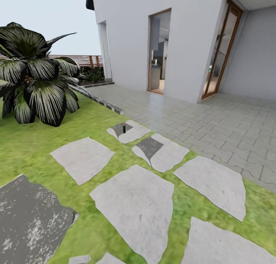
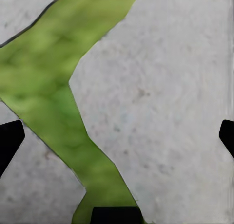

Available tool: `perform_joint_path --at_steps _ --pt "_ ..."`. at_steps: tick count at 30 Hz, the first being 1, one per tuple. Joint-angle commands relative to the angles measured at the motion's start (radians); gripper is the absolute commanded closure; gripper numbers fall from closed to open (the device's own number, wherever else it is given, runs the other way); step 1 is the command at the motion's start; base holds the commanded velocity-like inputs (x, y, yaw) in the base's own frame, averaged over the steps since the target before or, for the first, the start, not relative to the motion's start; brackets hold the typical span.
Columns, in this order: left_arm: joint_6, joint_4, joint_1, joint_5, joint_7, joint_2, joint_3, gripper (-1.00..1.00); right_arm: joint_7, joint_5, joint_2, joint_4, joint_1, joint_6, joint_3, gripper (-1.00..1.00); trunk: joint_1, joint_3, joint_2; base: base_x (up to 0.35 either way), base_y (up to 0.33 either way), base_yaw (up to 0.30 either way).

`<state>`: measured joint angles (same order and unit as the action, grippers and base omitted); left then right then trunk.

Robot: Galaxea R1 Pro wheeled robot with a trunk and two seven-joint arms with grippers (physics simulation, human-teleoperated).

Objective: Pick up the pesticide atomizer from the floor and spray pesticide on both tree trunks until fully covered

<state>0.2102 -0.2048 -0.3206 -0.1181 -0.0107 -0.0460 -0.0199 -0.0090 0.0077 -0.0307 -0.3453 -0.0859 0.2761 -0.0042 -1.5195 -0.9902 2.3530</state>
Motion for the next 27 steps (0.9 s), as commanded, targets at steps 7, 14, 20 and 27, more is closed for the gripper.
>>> perform_joint_path --at_steps 7,14,20,27 --pt "0.000 -0.001 0.000 0.000 0.000 0.000 0.000 -1.00 0.001 0.000 0.000 0.000 0.000 0.000 0.000 -1.00 0.000 0.000 0.000 0.306 -0.134 0.000" --pt "0.000 -0.001 0.000 0.000 0.000 0.000 0.000 -1.00 0.001 0.000 0.000 0.000 0.000 0.000 0.000 -1.00 0.000 0.000 0.000 0.297 -0.142 0.000" --pt "0.000 -0.001 0.000 0.000 0.000 0.000 0.000 -1.00 0.000 0.001 0.000 0.000 0.000 0.000 0.001 -1.00 0.000 0.000 0.000 0.296 -0.143 0.000" --pt "0.000 -0.001 0.000 0.000 0.000 0.000 0.000 -1.00 0.000 0.001 0.000 0.000 0.000 0.000 0.001 -1.00 0.000 0.000 0.000 0.296 -0.143 0.000"
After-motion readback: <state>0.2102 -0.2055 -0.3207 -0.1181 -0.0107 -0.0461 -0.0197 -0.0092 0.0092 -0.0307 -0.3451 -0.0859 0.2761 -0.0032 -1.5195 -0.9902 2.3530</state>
